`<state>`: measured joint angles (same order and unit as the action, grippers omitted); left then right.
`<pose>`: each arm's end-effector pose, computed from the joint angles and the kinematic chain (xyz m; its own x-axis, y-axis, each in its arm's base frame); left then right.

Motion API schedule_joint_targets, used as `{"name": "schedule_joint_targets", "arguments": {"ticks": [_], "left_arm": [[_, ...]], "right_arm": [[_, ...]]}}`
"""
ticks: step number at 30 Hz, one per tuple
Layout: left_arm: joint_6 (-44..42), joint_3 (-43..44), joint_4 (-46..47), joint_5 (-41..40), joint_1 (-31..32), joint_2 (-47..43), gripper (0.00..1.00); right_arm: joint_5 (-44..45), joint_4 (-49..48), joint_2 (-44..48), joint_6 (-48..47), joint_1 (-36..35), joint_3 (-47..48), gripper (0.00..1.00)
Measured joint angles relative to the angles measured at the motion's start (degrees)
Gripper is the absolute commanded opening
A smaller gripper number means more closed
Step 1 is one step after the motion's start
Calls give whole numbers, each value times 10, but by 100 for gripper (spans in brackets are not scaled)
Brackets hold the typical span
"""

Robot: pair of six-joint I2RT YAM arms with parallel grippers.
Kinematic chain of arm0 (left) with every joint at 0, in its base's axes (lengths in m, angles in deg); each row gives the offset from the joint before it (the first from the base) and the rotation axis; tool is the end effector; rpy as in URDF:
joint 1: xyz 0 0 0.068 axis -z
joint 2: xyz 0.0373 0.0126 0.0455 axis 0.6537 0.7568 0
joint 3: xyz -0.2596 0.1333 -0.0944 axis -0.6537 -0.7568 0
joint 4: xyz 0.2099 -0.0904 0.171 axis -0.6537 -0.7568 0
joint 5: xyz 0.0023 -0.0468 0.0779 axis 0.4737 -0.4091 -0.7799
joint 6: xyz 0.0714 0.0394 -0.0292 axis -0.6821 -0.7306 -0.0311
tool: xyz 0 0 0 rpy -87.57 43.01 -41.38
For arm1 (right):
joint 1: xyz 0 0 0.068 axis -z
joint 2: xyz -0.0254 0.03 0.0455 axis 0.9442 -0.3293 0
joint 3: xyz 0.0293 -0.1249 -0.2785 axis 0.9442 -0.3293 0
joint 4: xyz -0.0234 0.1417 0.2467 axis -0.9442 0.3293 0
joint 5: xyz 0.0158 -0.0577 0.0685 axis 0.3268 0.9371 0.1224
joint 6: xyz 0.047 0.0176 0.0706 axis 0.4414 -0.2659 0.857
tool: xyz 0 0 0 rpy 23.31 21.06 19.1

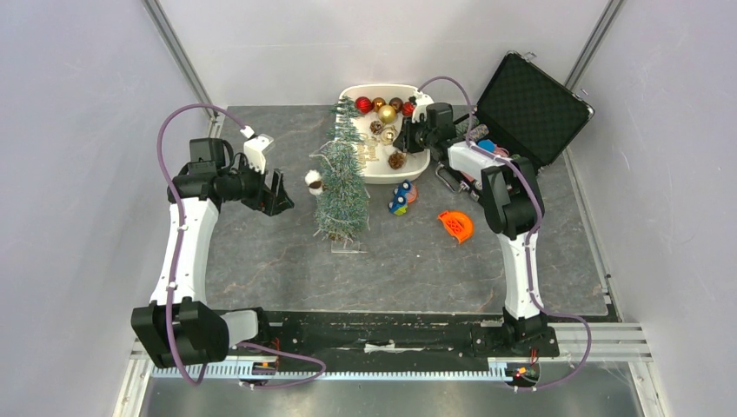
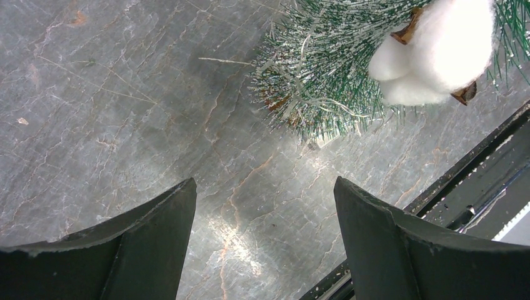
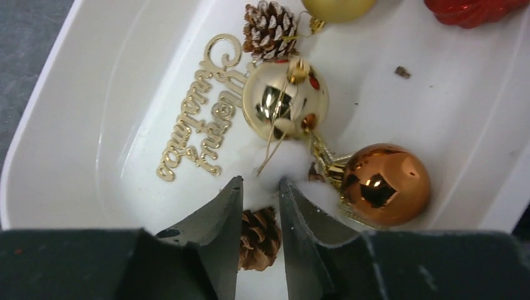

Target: Decorate the small christmas tree

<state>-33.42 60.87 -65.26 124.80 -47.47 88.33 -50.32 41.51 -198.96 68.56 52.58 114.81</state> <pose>0.2724 -0.0153 0.3366 -0.6143 0.2675 -0.7423 0.5816 0.7893 -0.1968 0.5611 0.2120 0.1715 -0.5538 -0.0002 -0.8327 -0.4854 0.8126 0.3227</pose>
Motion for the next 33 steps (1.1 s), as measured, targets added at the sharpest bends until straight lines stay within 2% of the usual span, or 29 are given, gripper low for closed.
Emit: {"name": "schedule_joint_targets", "arguments": {"ticks": [7,12,16,21,25,33], "left_arm": [[0,0,0,0,0,0,87],[0,0,0,1,0,0,87],[0,0,0,2,0,0,87],[0,0,-1,4,0,0,87],[0,0,-1,4,0,0,87],[0,0,-3,5,0,0,87]], "right_arm": [[51,3,-2,-32,0,21,52],[90,7,22,-110,-10,10,62],[124,16,55,-188,-34,0,62],[165,63,48,-258,-69,40,45],[175,96,18,-299,-86,84,48],[186,132,-41,-347,-89,110,53]]}}
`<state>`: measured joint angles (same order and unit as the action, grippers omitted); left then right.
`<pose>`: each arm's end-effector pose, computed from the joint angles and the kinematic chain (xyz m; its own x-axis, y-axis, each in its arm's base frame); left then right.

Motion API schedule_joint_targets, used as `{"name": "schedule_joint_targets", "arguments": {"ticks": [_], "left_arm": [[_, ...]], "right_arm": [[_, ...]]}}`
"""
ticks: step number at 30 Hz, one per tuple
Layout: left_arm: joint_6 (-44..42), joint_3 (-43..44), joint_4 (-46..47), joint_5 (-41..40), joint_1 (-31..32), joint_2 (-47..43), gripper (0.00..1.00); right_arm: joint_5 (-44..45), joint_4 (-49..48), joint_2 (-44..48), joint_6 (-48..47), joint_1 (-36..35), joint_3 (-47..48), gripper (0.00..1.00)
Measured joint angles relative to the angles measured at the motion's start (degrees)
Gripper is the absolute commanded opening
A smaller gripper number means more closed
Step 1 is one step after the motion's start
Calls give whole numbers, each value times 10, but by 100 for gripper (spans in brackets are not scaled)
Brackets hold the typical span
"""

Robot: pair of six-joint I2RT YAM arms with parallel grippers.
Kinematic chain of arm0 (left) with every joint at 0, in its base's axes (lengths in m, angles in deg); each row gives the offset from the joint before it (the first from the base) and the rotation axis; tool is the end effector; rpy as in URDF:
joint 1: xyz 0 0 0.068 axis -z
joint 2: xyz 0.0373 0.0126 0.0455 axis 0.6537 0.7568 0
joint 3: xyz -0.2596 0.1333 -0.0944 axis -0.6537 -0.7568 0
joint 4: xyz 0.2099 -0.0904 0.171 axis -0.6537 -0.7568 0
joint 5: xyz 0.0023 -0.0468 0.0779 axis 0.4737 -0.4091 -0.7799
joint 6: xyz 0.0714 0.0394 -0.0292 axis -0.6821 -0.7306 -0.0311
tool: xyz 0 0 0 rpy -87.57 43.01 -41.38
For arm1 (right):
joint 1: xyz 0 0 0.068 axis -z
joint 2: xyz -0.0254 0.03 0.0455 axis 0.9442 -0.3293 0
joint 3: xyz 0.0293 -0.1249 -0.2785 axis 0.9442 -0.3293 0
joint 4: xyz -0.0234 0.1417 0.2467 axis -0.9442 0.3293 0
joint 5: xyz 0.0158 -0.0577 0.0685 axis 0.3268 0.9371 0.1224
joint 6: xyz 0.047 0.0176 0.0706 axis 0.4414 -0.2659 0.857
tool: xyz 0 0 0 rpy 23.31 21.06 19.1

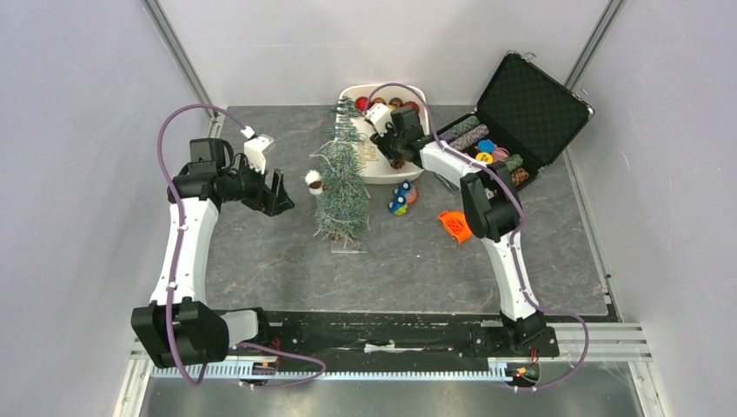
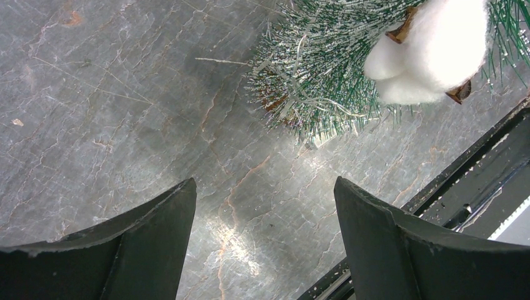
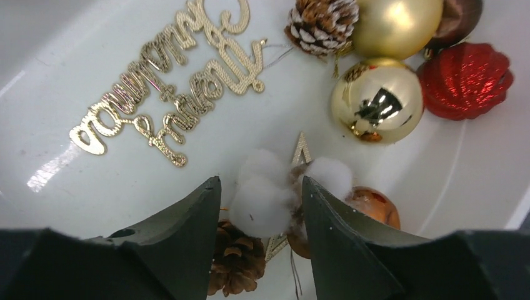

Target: Decorate the small christmas tree

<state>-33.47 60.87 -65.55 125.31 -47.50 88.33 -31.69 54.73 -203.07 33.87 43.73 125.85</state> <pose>0.2717 -0.0158 0.3365 -0.6157 0.2653 -0.7420 0.5850 0.7848 -0.2047 0.5520 0.2838 0.1727 -0.2724 -0.5974 -0.7543 -0.6394 0.6982 -0.3220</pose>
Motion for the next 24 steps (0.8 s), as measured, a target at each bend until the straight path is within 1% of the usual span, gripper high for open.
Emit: {"name": "schedule_joint_targets", "arguments": {"ticks": [1,3,8,12,15,18,22,24], "left_arm": [[0,0,0,0,0,0,87],[0,0,0,0,0,0,87],[0,0,-2,5,0,0,87],[0,0,-3,10,0,0,87],[0,0,-6,10,0,0,87],[0,0,-10,10,0,0,87],[-2,0,-18,10,0,0,87],[-4,1,-20,10,0,0,87]], "right_arm": [[2,2,-7,-3,0,2,53],[10,6,-18,-10,0,5,50],[20,7,-33,-18,0,11,26],[22,6,-34,-19,0,11,0],[19,2,-26,-7,0,3,0],[10,-7,15,12,0,-44,0],[-3,-38,127,47,2,-138,0],[-14,-71,193,69,3,-184,0]]}}
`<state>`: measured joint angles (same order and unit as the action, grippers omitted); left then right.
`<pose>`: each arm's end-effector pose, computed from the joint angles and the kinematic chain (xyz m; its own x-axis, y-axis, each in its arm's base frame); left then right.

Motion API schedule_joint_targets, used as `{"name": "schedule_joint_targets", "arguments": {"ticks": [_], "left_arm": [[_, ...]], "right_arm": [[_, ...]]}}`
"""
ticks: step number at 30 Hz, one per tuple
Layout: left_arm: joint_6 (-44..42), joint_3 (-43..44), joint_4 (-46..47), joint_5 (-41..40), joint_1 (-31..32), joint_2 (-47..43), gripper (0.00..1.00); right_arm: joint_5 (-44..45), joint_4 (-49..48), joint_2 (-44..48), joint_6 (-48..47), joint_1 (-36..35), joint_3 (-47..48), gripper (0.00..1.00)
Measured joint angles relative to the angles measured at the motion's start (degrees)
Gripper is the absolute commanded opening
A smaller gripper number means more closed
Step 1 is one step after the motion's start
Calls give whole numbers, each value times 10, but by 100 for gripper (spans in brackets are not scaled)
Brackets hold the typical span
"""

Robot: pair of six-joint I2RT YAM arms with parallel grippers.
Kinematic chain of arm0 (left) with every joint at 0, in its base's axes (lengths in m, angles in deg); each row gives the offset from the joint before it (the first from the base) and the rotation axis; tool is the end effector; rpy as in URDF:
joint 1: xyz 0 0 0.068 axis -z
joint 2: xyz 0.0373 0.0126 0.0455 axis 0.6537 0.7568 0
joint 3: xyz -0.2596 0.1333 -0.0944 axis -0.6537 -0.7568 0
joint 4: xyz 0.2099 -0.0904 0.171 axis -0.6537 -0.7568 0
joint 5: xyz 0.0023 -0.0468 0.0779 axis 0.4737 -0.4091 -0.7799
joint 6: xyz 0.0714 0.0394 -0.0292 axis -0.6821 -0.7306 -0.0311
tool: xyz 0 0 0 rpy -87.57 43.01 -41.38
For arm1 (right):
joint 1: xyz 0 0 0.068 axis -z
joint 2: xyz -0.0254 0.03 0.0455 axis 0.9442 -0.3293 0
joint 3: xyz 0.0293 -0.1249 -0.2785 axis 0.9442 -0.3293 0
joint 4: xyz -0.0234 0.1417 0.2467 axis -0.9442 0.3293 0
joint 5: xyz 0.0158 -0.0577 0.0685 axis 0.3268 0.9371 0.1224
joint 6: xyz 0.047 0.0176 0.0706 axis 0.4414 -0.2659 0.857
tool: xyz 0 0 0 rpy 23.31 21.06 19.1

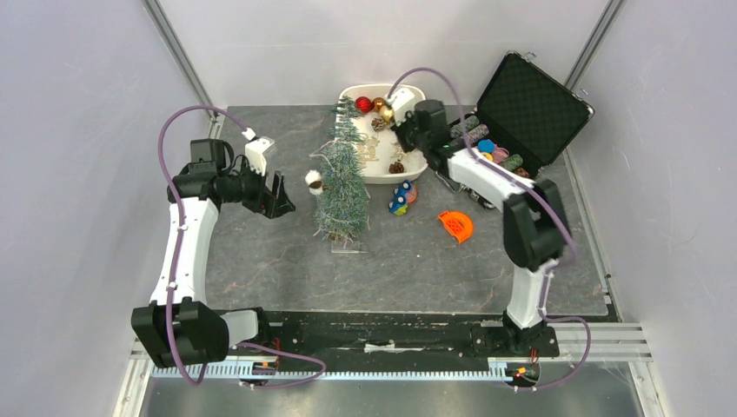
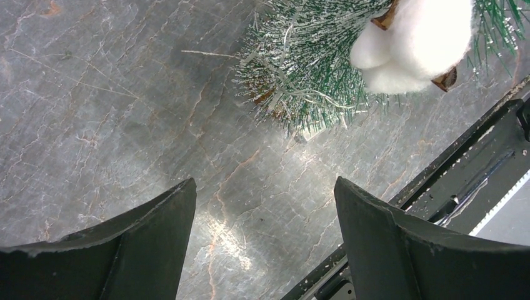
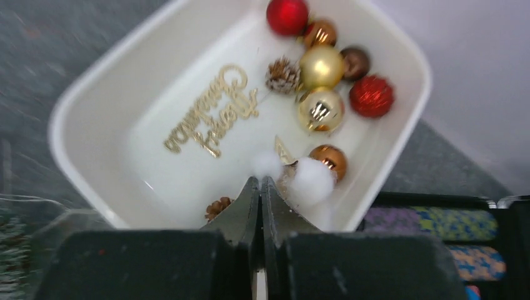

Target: Decorate the small christmas tree

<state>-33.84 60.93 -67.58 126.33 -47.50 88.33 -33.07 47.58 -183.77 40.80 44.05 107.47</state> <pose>0.2675 -0.0174 0.3349 -0.6330 0.2631 -0.7280 0.5898 0.7731 -0.2335 0.4897 0.2507 0.2523 -0.2413 -0.4516 -0.8590 -0.5852 0.7738 -0.2424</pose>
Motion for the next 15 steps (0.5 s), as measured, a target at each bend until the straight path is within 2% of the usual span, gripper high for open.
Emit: {"name": "schedule_joint_targets", "arguments": {"ticks": [6,15], "left_arm": [[-2,27,-22,2,0,-2,87],[-7,70,-58,22,0,-24,87]], "right_arm": [[-28,-131,203,73,3,-125,0],[-103,-298,403,175,1,-356,0]]}}
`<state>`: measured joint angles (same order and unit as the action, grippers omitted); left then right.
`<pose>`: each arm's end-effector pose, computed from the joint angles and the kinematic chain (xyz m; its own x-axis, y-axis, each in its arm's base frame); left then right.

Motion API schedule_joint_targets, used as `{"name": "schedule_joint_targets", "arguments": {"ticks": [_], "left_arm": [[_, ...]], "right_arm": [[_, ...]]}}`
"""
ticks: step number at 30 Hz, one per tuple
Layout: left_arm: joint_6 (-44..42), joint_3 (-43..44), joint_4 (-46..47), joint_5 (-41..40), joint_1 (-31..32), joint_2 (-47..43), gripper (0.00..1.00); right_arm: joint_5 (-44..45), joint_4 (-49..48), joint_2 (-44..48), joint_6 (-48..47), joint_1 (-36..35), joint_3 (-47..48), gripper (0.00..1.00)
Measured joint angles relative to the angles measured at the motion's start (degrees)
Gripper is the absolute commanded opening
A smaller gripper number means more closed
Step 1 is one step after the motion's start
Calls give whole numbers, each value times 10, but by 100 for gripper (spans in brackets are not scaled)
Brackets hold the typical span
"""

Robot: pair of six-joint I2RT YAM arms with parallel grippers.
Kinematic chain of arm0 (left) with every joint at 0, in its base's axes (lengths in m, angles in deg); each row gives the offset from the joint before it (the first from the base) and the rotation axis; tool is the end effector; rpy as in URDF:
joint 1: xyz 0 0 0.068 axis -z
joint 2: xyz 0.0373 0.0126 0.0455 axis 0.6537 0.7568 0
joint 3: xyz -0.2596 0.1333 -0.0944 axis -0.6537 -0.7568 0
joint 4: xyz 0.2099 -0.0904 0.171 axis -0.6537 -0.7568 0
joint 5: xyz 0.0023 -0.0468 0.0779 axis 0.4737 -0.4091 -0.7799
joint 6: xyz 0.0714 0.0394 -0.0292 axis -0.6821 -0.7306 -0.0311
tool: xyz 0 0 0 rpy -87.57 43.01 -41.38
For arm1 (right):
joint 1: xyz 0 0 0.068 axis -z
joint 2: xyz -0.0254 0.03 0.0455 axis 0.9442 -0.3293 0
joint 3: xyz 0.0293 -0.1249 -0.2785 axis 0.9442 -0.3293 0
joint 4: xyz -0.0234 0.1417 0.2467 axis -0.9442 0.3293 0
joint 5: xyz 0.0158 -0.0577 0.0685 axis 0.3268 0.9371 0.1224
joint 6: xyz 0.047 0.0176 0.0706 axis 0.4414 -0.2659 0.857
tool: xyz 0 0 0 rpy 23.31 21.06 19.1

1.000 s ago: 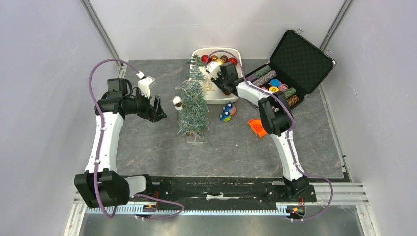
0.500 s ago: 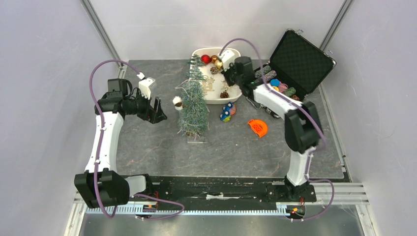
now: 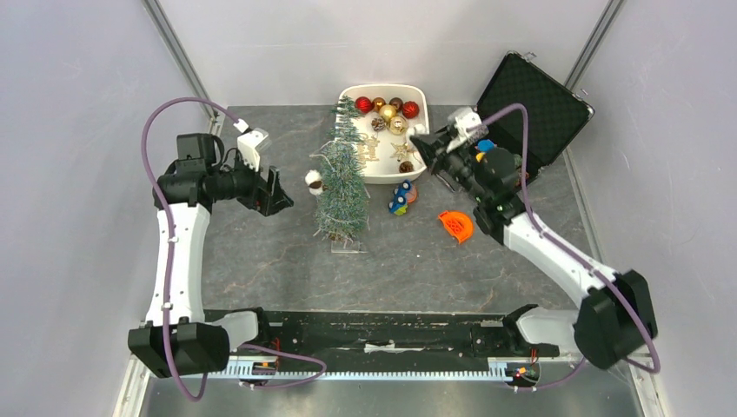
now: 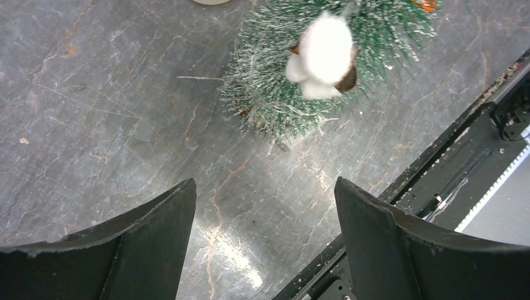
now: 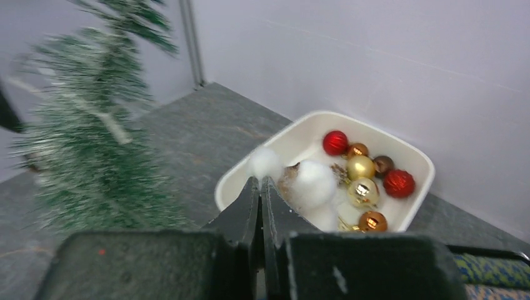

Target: Decorate the small christmas tree

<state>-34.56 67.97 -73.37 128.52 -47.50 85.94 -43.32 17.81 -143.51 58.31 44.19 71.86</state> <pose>0.2499 -0.0217 0.3807 -0.5692 0.2684 -0.7771 0.6288 0.7511 -0.2012 0.3165 0.1776 0.3794 0.1141 0.0636 -0.9914 -0.6366 0.7709 -0.0238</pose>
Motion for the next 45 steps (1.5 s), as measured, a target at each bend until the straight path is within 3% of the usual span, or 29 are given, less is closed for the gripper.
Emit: {"name": "schedule_joint_targets", "arguments": {"ticks": [7,13,23,36,45], "left_arm": [[0,5,-13,24,0,-15,87],[0,8,-16,28,0,-15,87],[0,27,-26,36,0,-15,87],[0,32,-33,43,0,-5,84],[1,107,-63,97,33,-5,81]], "right_arm": [[-93,-173,131,1,-62,-129,0],[-210,-275,114,-85,-137,-129,0],[-302,-280,-22,-284,-188,-32,0],[-321,-235,-107,-417,-194,53,0],[-319,-199,-124,-455,-194,55,0]]}}
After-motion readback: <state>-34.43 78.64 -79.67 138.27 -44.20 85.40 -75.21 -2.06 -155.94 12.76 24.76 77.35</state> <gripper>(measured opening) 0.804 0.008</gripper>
